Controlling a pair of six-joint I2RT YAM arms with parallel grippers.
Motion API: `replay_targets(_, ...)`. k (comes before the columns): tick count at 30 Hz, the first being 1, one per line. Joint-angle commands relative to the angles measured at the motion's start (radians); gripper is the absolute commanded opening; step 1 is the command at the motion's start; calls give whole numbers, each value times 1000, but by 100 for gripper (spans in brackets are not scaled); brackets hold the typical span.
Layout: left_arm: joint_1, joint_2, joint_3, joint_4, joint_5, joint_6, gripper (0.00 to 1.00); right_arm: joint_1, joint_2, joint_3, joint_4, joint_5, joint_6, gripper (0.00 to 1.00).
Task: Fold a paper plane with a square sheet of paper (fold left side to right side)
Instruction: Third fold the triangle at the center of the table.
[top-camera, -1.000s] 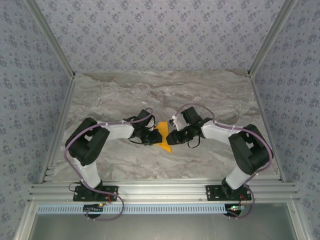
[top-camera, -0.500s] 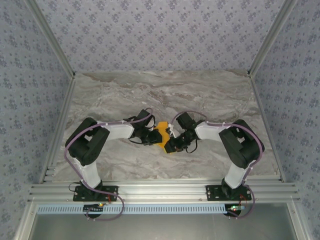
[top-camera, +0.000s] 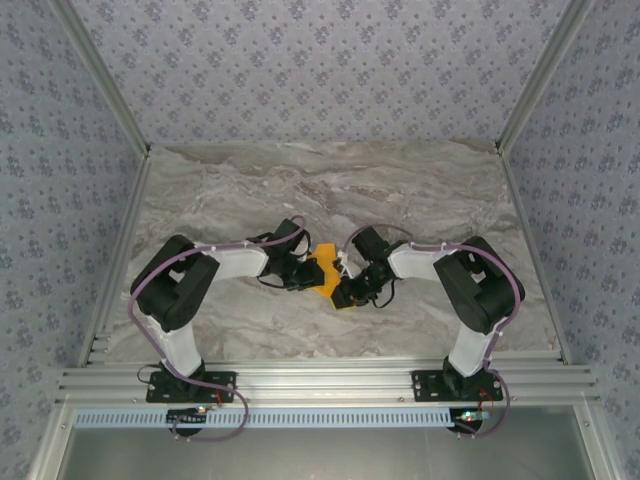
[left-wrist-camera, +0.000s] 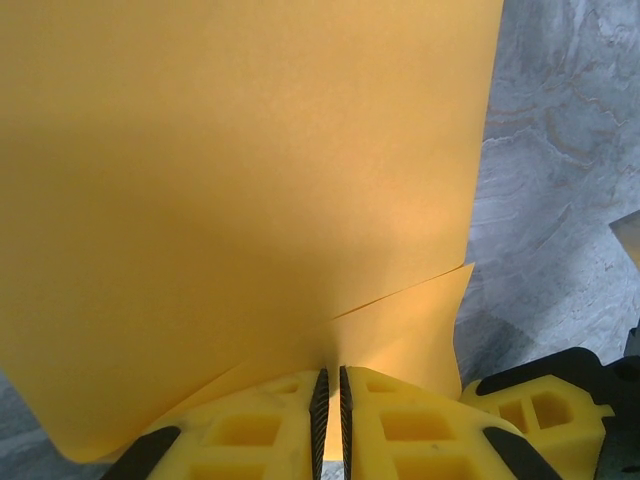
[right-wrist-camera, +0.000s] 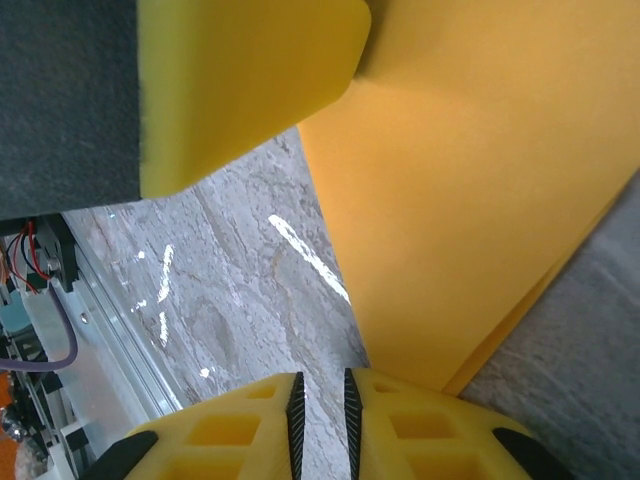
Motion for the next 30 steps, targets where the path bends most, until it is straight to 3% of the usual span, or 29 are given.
replay_targets(1, -5, 13, -22, -66, -66, 6, 14, -6, 3, -11, -57, 28, -9, 20)
replay_targets(8, -6, 10, -19, -66, -68, 5, 14, -3, -121, 12, -51, 10, 34, 1)
replay_targets(30, -6, -30, -17, -48, -60, 4, 14, -6, 34, 21, -78, 198, 139, 0)
